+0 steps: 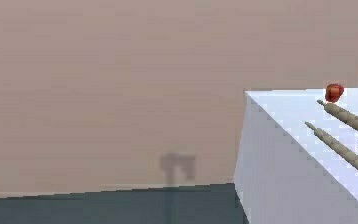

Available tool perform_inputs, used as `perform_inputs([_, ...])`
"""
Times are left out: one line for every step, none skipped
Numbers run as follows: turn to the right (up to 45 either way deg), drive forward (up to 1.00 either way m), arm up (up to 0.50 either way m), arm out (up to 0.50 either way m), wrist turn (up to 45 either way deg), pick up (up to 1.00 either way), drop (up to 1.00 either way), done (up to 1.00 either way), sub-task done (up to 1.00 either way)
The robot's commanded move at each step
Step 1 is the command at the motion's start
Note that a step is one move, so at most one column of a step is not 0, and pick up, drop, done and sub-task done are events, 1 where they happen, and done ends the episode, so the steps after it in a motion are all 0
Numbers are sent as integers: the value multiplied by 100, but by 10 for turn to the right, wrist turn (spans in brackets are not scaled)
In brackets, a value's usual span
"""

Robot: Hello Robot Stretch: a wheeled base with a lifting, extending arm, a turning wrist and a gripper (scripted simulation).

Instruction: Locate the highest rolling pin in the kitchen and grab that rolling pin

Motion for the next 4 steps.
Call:
perform_inputs([-270,0,0,0,0,0,0,0,0])
perform_inputs([0,0,50,0,0,0,0,0,0])
perform_inputs([0,0,38,0,0,0,0,0,0])
perform_inputs([0,0,0,44,0,0,0,0,0])
